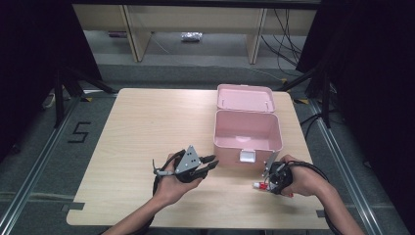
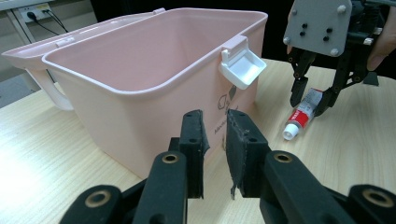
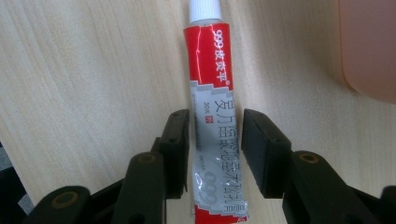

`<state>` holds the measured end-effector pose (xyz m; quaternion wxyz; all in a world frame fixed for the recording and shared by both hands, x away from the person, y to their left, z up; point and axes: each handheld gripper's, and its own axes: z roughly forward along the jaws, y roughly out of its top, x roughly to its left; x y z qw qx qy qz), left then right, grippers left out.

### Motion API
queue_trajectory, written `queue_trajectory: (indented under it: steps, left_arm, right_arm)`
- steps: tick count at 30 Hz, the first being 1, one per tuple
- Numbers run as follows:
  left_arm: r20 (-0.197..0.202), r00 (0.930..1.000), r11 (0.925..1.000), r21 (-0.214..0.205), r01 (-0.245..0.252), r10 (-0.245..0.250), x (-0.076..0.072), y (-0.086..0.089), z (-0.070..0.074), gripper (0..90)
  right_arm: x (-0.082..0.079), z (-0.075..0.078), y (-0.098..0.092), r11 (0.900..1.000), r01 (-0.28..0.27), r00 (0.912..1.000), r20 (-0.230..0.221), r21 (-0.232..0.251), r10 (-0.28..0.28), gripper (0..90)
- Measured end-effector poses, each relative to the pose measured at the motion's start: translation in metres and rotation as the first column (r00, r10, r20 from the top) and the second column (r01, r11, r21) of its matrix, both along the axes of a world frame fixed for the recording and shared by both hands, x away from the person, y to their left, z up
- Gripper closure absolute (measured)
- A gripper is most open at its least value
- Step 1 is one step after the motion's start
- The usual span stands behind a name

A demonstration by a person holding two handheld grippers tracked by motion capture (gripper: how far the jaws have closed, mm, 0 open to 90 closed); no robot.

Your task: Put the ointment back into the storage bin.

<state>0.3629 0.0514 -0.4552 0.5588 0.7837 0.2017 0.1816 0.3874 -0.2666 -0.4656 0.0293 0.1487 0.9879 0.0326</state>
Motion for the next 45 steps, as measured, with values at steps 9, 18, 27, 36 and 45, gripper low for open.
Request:
queue_trajectory:
  steps: [9,18,27,36,45]
  left_arm:
    - [-0.002,1.0,0.9999,0.011,-0.005,0.005,-0.0003,0.0018,-0.0002,75.9]
    - [-0.002,1.0,0.9998,0.016,-0.009,0.009,-0.0004,0.0037,-0.0017,75.8]
    - [-0.007,0.9999,0.9998,0.014,-0.012,0.012,-0.0005,0.0041,-0.0024,75.8]
    - [-0.012,0.9998,0.9998,0.017,-0.014,0.015,0.0006,0.0048,-0.0035,75.8]
    - [-0.004,1.0,0.9998,0.02,-0.008,0.008,0.0007,0.0043,-0.003,75.5]
  right_arm:
    - [0.0009,-0.0021,0.0033,0.9998,0.003,0.9999,-0.016,-0.018,-0.003,64.6]
    - [0.0043,-0.0051,0.0062,0.9995,-0.025,0.9993,-0.029,-0.021,0.025,65.4]
    - [0.0043,-0.0063,0.0066,0.9996,-0.019,0.9993,-0.033,-0.023,0.018,68.1]
    - [0.0068,-0.0056,0.006,0.9994,-0.025,0.9981,-0.057,-0.022,0.024,71.4]
    - [0.0066,-0.0023,0.0043,0.9997,-0.022,0.9983,-0.055,-0.012,0.021,71.7]
